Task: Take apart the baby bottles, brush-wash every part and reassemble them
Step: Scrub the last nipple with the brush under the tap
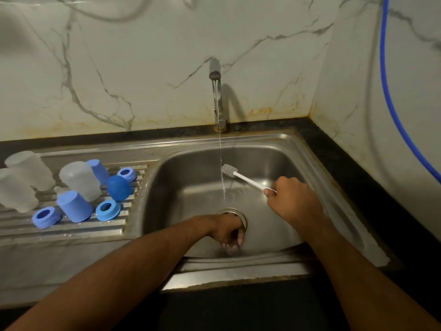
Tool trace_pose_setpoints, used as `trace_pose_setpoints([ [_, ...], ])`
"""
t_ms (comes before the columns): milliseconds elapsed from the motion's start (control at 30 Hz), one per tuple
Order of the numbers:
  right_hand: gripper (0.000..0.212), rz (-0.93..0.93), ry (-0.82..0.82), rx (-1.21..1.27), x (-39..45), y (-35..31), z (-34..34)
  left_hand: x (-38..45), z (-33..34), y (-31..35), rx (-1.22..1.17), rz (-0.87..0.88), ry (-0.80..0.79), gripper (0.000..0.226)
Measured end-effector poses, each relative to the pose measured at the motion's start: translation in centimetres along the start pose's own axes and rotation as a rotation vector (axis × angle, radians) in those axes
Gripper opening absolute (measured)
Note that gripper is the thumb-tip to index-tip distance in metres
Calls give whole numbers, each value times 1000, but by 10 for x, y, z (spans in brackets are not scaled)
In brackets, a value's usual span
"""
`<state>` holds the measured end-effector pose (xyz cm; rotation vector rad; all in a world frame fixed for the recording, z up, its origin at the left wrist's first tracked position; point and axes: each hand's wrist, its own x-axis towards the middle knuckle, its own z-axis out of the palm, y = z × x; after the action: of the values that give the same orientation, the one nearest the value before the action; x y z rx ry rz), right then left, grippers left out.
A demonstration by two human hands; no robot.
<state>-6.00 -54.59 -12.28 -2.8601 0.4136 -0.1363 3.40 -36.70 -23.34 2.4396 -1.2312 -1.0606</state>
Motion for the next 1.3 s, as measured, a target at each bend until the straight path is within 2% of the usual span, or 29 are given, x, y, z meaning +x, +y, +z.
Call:
trace_pose_setpoints([
  [133,34,8,-8,-2,-2,1,0,-2,-10,-1,-30,-56,162,19],
  [267,35,16,3,1,-3,1,-2,-6,-39,-7,75,-151,522,15],
  [400,36,16,-9,-5,-5,-1,-3,-13,-67,-23,-157,-335,905,8],
  [500,35,9,-15,-18,-7,-1,-4,-13,-75,-34,-341,-403,1064,19],
  [633,35,9,-6,-35,-6,1,-7,-7,-76,-35,-512,-379,1132,26],
  [800,35,8,10,-48,-4,-1,-9,-3,-79,-30,-902,-380,1218,16],
  [900,35,2,22,-47,-4,2,-8,3,-74,-27,-1243,-336,1176,11],
  [1000,36,-1,43,-35,-1,4,-9,5,-77,-23,-1450,-273,1079,26],
  [1067,35,-2,57,-29,2,5,-7,5,-81,-22,-1571,-253,1047,27],
  [1300,36,6,66,-1,2,6,0,2,-83,-16,-1794,-194,973,35],
])
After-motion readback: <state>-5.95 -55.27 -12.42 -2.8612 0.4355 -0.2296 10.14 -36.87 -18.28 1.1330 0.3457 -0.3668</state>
